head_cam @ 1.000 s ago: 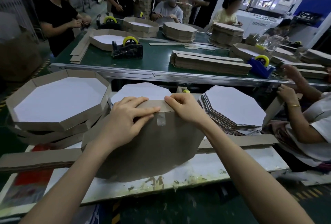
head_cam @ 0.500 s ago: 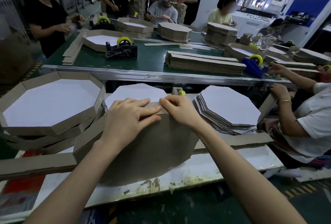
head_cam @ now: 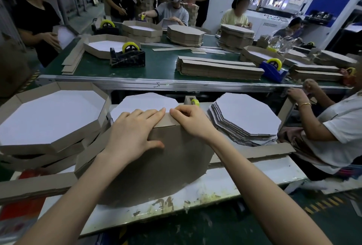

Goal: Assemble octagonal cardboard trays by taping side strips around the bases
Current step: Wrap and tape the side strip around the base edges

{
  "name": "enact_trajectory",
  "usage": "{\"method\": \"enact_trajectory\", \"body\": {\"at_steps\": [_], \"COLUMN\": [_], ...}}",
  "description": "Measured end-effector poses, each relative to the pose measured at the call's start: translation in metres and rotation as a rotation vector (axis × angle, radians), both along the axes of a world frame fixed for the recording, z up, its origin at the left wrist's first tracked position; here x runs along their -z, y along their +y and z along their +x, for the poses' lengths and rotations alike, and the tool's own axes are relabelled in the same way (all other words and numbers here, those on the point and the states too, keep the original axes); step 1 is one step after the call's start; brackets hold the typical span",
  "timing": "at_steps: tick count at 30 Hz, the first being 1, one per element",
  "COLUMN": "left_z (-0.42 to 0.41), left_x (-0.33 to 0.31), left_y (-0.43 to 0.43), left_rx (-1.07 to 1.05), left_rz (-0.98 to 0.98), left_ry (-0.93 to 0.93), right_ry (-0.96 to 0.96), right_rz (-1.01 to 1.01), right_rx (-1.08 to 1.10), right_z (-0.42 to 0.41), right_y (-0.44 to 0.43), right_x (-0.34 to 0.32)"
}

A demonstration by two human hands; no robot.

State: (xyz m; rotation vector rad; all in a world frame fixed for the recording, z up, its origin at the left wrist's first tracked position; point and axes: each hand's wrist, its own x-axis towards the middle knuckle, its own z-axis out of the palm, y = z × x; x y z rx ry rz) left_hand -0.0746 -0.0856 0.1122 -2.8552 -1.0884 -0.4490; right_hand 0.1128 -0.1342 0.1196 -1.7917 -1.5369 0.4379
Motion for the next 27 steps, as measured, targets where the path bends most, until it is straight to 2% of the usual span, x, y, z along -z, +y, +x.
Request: {"method": "enact_trajectory", "body": {"at_steps": [3,10,14,16,19,23,27], "left_z": [0.001,0.043,0.035,0.023,0.003,-0.025,-0.044], "left_x": [-0.003,-0.009,-0.007,-0.007,-0.005,0.012,0.045], "left_y": [0.001,-0.013,-0.011,-0.011,-0.01,-0.003,-0.004], "left_rx": [-0.003,-0.083,-0.095,-0.088,-0.058,-0.075,-0.154], "left_rz": [-0.031,0.022,0.125,0.136,0.092,-0.102,-0.285], "left_ry": [0.06,0.046,0.032,-0.018,-0.174,-0.414,-0.516], "right_ry": [0.002,0.017,0.182,0.24,0.212,0.116,0.057], "right_rz": [0.005,0.03,-0.073,-0.141,-0.231,-0.262,-0.253], "right_rx": [0.002,-0.021,-0.142,-0.203,-0.279,-0.292,-0.29], "right_z": [0.0,0.0,0.013,0.019,0.028,0.038,0.038], "right_y": [-0.001,-0.003,-0.009,-0.013,-0.013,-0.007,0.006], "right_x": [0.0,0.002,-0.007,-0.014,-0.023,-0.034,-0.037]}}
